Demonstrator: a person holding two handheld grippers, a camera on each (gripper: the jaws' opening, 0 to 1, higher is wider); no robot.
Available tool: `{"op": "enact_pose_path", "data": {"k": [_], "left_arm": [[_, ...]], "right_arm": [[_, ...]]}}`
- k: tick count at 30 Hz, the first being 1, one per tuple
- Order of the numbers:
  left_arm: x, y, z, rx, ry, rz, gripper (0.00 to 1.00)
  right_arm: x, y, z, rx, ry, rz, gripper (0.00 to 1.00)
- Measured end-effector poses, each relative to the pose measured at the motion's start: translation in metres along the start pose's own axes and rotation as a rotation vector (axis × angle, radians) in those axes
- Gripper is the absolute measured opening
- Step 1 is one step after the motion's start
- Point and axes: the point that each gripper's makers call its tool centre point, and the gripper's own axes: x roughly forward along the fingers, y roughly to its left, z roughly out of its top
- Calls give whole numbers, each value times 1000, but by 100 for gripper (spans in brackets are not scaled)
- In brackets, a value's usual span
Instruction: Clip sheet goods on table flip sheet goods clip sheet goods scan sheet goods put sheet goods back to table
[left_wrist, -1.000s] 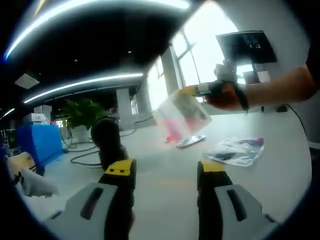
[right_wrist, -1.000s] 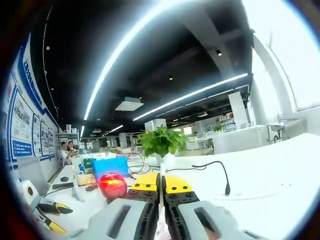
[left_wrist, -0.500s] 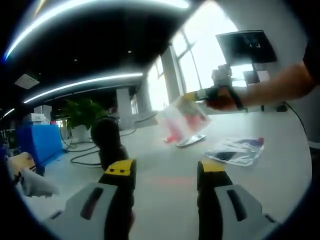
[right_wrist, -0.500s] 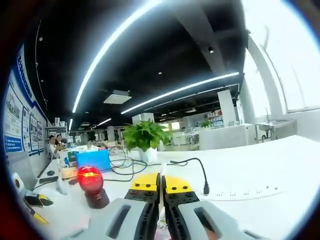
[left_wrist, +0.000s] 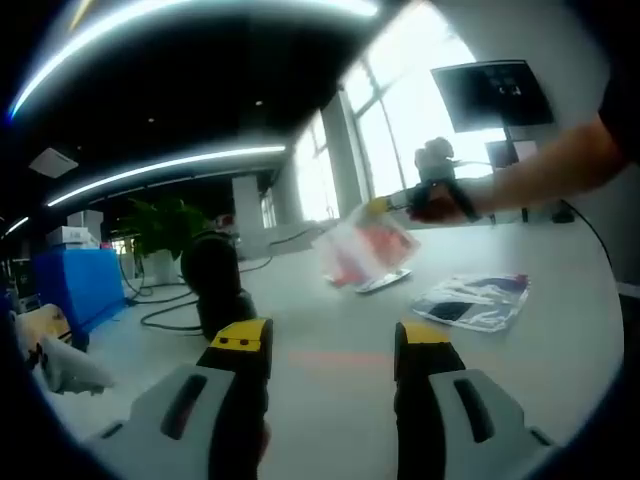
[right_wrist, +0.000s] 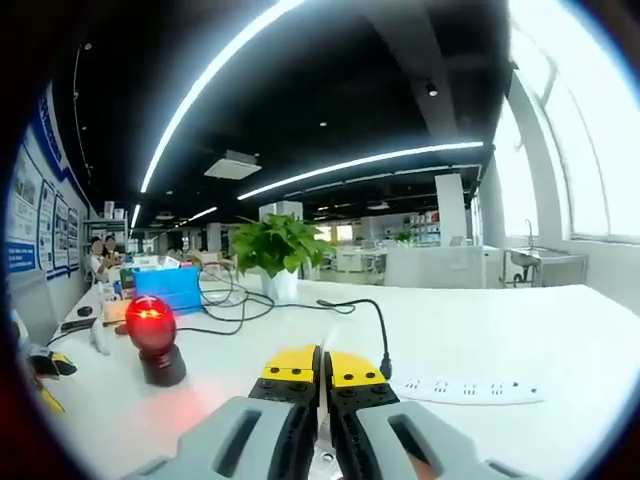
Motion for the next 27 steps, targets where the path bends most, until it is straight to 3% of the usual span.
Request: {"op": "enact_pose_path", "data": {"k": [11,27], "left_arm": [[0,0,0,2,0,-4,41],[0,0,-1,5,2,-2,41]], "right_arm": [[13,-11,-18,-83,101,2,0],[25,-13,-35,-138,129,6,0]]}}
